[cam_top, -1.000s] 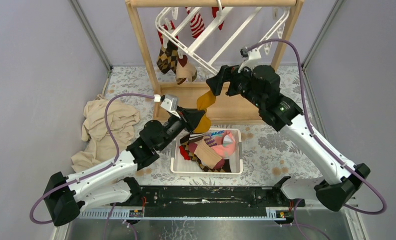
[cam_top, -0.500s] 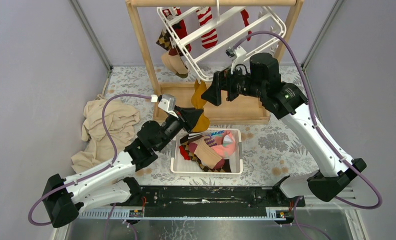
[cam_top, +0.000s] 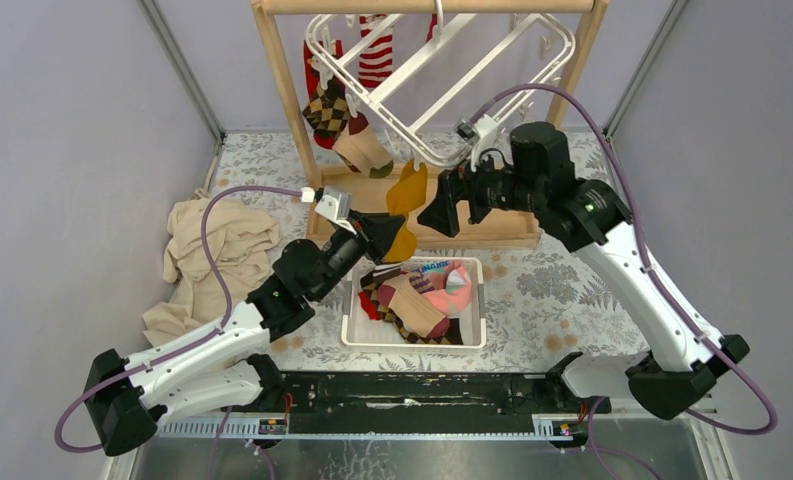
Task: Remove the socks clipped to the hanger
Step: Remove the sock from the hanger.
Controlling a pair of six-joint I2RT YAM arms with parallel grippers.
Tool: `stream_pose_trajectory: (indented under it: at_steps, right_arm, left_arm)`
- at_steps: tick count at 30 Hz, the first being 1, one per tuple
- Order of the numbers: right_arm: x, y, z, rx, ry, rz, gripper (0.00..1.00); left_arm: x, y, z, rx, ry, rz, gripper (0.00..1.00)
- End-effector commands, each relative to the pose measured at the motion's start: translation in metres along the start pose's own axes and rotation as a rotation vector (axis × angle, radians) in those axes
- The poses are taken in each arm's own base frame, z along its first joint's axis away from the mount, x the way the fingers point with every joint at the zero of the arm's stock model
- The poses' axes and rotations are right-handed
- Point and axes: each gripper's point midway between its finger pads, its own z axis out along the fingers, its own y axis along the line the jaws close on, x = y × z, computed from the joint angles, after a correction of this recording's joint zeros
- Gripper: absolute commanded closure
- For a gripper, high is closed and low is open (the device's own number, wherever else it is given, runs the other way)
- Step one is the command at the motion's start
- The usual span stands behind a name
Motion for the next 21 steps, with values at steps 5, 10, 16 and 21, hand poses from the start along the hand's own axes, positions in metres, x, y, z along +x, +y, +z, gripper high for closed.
stream_pose_trajectory:
  at_steps: [5,10,16,21]
  right_arm:
    - [0.005,0.023,-0.042,-0.040,-0.054,-0.035,0.00]
    - [-0.006,0.029,-0.054,-0.042,-0.127,-0.051,0.00]
    - [-0.022,0.022,-0.058,0.021,-0.195,-0.046,0.00]
    - [-0.029,0.007,-0.064,0.108,-0.297,-0.028,0.02]
  left_arm:
    - [-0.029,-0.009,0.003,0.013,-0.071,0.014,0.76]
    - [-0.033,-0.010,0.000,0.014,-0.082,0.012,0.76]
    - [-0.038,-0.009,-0.007,0.009,-0.094,0.012,0.77]
    - [-0.038,-0.009,-0.007,0.010,-0.094,0.015,0.76]
